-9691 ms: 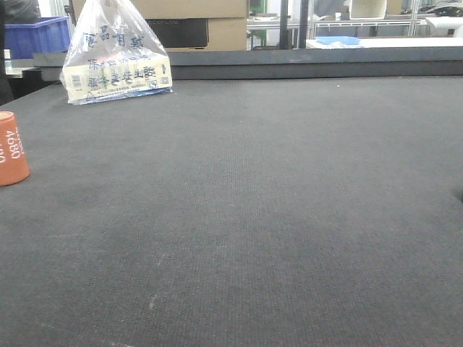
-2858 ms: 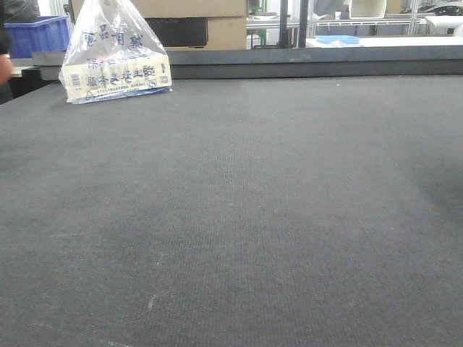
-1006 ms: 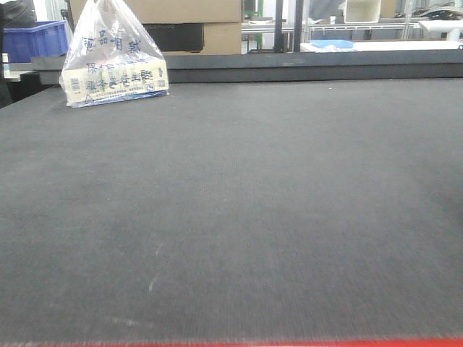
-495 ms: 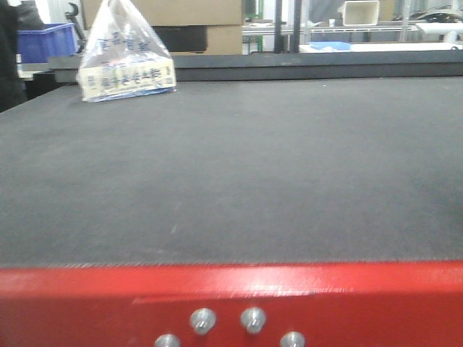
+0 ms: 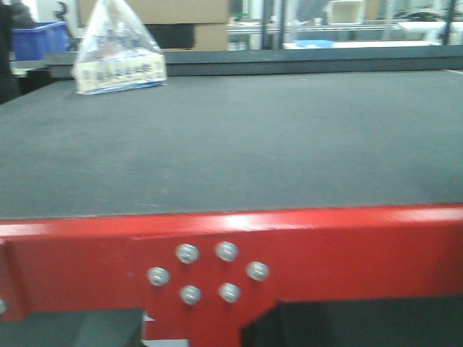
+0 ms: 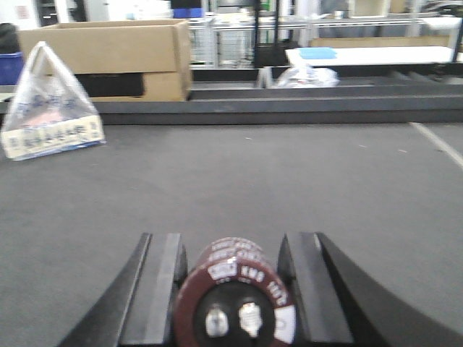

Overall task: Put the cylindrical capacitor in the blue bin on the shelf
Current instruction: 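Drive the base to the steel shelf holding both capacitors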

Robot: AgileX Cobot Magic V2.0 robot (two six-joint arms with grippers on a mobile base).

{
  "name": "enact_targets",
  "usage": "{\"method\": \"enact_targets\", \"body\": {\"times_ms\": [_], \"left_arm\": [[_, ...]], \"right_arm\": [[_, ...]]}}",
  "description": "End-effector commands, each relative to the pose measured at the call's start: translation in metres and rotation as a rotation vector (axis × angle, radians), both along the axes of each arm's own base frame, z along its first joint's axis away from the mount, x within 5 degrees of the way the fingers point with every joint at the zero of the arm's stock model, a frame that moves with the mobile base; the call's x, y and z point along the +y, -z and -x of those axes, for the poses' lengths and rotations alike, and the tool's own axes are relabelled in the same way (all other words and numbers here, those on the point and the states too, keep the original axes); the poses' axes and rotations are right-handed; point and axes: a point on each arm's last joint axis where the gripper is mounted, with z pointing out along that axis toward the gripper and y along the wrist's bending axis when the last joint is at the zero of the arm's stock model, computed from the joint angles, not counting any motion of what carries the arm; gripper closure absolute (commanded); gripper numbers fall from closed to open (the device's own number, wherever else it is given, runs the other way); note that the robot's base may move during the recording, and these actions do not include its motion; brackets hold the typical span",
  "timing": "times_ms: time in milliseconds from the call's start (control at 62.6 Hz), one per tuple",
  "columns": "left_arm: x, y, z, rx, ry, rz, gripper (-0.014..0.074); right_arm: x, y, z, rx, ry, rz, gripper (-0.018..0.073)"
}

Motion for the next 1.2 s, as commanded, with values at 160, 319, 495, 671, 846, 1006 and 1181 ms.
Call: {"method": "enact_targets", "body": {"times_ms": [160,319,495,671,846,1006,1181], "left_arm": [[-0.0006,-0.0032,0.0024,-0.034,0.009,-0.001,0.0708],[-0.0006,-0.0032,0.0024,-0.034,0.009,-0.001,0.0708],[-0.0006,-0.0032,0.0024,-0.034,0.009,-0.001,0.0708],[-0.0006,-0.0032,0.0024,-0.034,0.009,-0.001,0.0708],[-0.0006,-0.0032,0.0024,-0.034,0.009,-0.001,0.0708],[-0.0006,-0.0032,0.0024,-0.034,0.009,-0.001,0.0708],[-0.0006,-0.0032,0.0024,-0.034,0.009,-0.001,0.0708]], "right_arm": [[-0.0009,-0.0034,0.0006,-0.036,0.008,0.002,0.0727],[-0.0009,-0.0034,0.0006,-0.036,0.008,0.002,0.0727],[-0.0009,-0.0034,0.0006,-0.036,0.008,0.002,0.0727],[-0.0009,-0.0034,0.0006,-0.036,0.008,0.002,0.0727],[-0.0009,-0.0034,0.0006,-0.036,0.008,0.002,0.0727],[-0.0009,-0.0034,0.0006,-0.036,0.008,0.002,0.0727],[-0.0009,-0.0034,0.0006,-0.036,0.008,0.002,0.0727]]}}
